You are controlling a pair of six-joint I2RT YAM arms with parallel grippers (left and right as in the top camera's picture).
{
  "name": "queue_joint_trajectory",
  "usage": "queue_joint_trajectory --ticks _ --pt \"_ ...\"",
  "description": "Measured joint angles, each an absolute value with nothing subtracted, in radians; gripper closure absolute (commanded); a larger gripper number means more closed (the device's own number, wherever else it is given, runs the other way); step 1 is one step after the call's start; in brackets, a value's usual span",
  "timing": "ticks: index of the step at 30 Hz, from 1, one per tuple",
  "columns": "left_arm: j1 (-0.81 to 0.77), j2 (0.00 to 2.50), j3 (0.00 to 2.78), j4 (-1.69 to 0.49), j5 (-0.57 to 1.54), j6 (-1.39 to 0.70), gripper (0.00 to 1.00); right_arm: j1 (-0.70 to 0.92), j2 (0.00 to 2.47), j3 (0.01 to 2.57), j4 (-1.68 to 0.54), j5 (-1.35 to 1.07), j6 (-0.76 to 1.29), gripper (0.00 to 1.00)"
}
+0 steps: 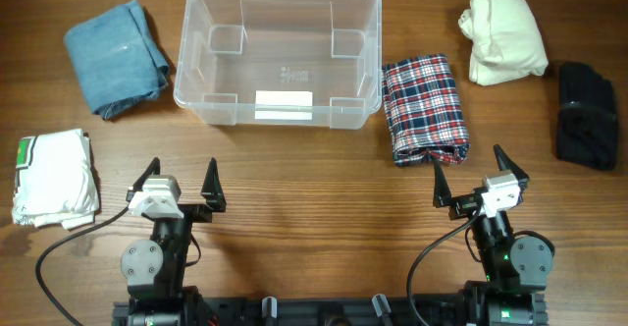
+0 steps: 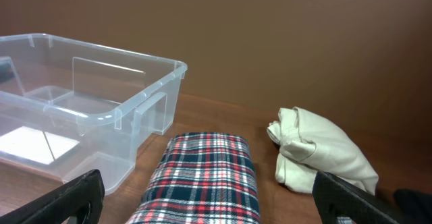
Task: Pack container
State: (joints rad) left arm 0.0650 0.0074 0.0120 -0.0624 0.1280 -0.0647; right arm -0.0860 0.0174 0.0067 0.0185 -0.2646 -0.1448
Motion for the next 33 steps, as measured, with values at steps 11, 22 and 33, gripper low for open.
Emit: queue_joint_trajectory --ticks 11,22,33 --pt "-0.097 0.109 0.012 -0.063 0.124 -0.065 0.00 -0.035 0.154 0.006 0.015 -0.265 -0.145 0.00" --pt "-0.097 0.109 0.012 -0.063 0.124 -0.065 0.00 -0.035 0.154 0.006 0.015 -0.265 -0.145 0.00" --pt "-0.097 0.109 0.012 -0.063 0.124 -0.065 0.00 -0.035 0.154 0.006 0.015 -0.265 -0.145 0.00"
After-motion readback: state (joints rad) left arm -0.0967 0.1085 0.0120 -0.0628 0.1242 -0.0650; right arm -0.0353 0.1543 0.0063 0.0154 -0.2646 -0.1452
